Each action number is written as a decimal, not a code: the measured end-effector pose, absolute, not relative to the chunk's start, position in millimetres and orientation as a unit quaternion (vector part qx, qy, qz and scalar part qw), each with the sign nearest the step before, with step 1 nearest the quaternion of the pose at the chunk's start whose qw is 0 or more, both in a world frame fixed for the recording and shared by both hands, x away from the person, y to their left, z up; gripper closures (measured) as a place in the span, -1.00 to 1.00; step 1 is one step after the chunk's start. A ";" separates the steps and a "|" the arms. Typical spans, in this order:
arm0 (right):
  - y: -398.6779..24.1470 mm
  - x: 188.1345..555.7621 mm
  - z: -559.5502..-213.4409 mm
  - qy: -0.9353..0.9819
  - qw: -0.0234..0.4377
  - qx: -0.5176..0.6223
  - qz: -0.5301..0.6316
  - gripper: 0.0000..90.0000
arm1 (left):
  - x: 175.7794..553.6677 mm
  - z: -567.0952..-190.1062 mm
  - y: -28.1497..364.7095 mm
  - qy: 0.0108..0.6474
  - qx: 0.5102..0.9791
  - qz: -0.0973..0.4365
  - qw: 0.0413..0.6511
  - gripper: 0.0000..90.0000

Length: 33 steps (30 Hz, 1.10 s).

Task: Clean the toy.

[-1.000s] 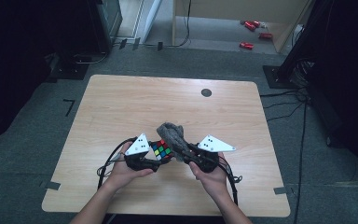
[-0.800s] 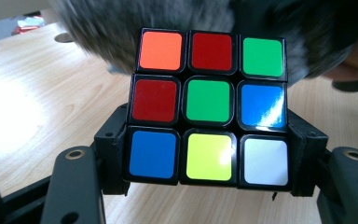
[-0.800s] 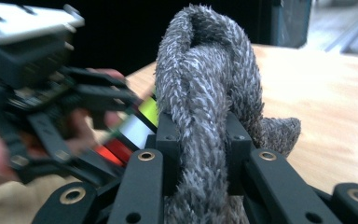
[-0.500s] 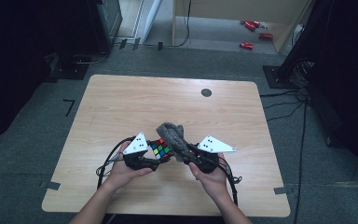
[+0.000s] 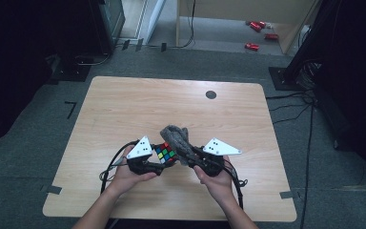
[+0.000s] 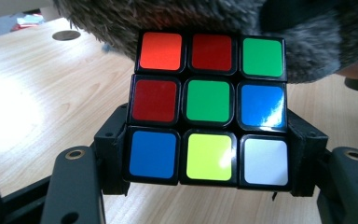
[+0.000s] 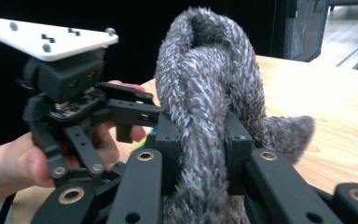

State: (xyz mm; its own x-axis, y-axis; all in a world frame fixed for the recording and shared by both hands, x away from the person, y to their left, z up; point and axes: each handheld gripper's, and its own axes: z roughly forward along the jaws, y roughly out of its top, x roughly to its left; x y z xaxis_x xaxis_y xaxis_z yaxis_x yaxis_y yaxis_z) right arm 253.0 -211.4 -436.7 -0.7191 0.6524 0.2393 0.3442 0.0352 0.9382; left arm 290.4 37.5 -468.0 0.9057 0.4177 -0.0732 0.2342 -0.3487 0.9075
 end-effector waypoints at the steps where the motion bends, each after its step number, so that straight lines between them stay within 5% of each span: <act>1: -213.9 255.2 -439.0 0.705 0.124 0.358 0.599 0.65 | 290.3 -467.1 38.6 0.200 0.814 0.086 0.538 -0.24; 33: -219.2 258.1 -442.4 0.696 0.120 0.385 0.594 0.63 | 290.1 -462.2 45.6 0.199 0.795 0.077 0.568 -0.24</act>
State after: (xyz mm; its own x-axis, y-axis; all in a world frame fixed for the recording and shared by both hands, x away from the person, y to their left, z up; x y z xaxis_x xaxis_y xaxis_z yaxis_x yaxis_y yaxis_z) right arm 258.1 -219.2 -442.4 -0.6756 0.6779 0.2899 0.3932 -0.0013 0.9194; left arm 290.1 45.6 -462.2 0.9089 0.4041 -0.1034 0.2283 -0.2746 0.9341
